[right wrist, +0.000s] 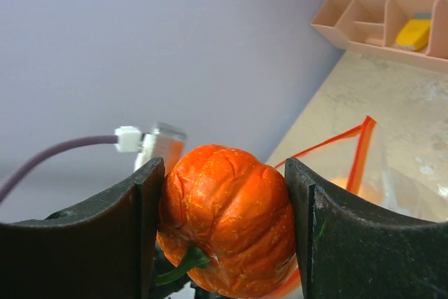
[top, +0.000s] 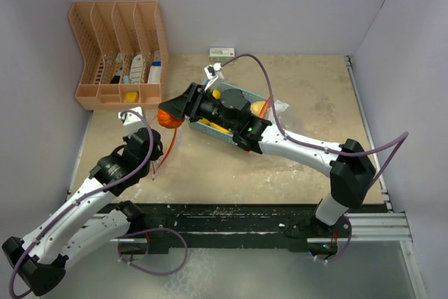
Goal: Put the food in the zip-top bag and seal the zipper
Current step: Place the fake fruit in the zipper food storage bag.
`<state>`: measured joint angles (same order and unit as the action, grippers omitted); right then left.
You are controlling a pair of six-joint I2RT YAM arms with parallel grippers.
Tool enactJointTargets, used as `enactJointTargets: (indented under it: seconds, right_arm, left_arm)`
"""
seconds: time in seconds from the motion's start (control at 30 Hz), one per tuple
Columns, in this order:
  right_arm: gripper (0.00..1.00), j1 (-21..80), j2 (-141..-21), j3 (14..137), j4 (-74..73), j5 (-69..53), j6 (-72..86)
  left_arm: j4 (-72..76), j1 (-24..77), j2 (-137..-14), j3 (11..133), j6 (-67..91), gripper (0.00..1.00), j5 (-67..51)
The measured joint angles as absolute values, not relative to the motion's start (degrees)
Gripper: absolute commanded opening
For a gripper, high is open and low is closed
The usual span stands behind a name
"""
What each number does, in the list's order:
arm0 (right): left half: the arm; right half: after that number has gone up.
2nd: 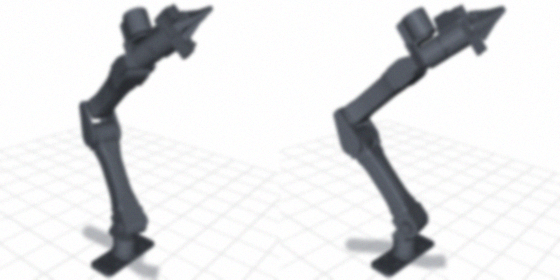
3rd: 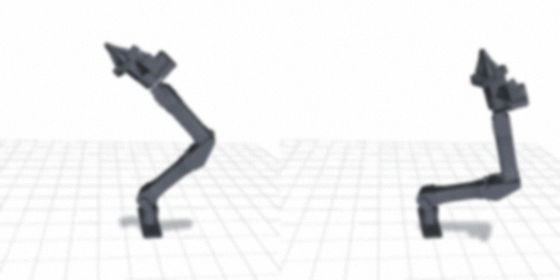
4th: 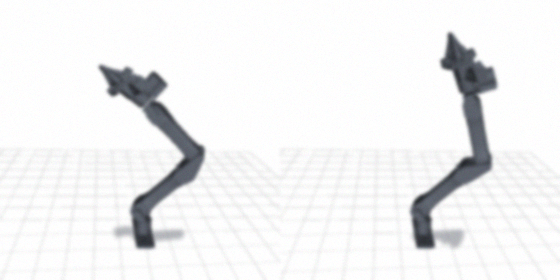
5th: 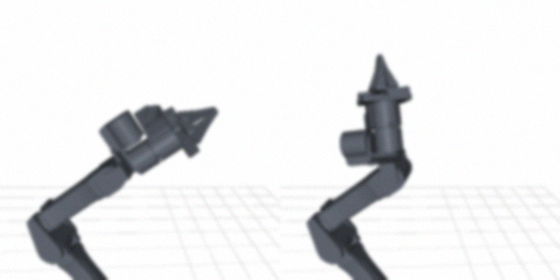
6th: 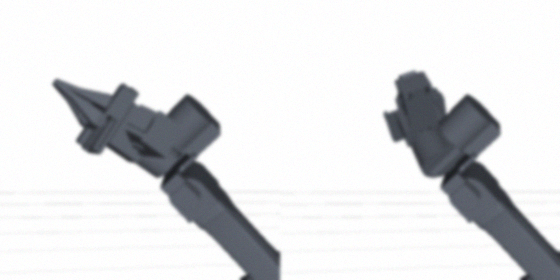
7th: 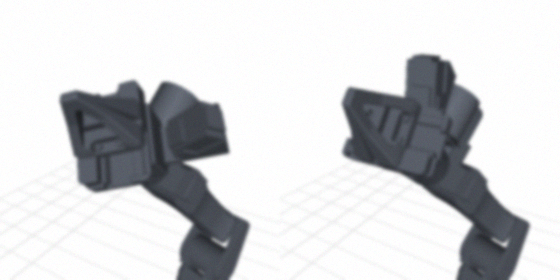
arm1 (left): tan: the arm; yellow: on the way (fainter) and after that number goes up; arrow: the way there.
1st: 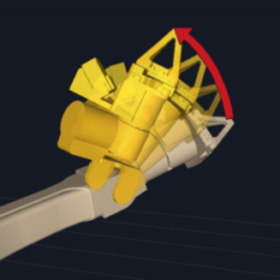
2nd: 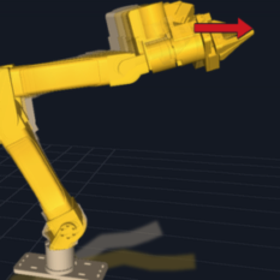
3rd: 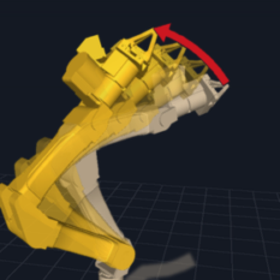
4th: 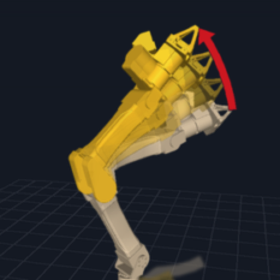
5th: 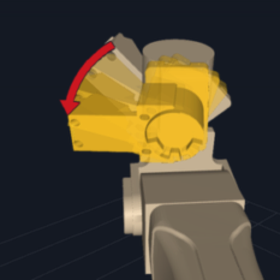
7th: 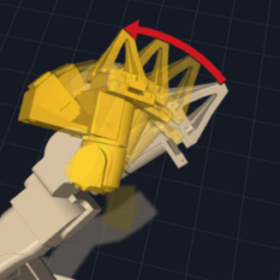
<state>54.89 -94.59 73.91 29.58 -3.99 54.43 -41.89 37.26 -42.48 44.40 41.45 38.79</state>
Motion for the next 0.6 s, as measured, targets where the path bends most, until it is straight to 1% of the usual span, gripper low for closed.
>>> enactJointTargets:
  seconds: [0.17, 0.47, 0.6]
  right_arm:
    - [0.22, 55.4, -94.5, 73.9, 31.5, -3.7, 55.6]
    - [0.20, 56.8, -100.9, 73.1, 34.9, -2.1, 58.5]
    - [0.20, 57.1, -101.6, 71.0, 34.2, 0.0, 58.5]
  left_arm:
    - [-40.9, 37.3, -43.0, 43.6, 41.6, 0.00, 38.2]
    - [-39.9, 37.3, -42.3, 43.3, 42.7, 0.00, 36.9]
    - [-40.0, 37.3, -41.3, 43.3, 42.9, 0.00, 36.6]
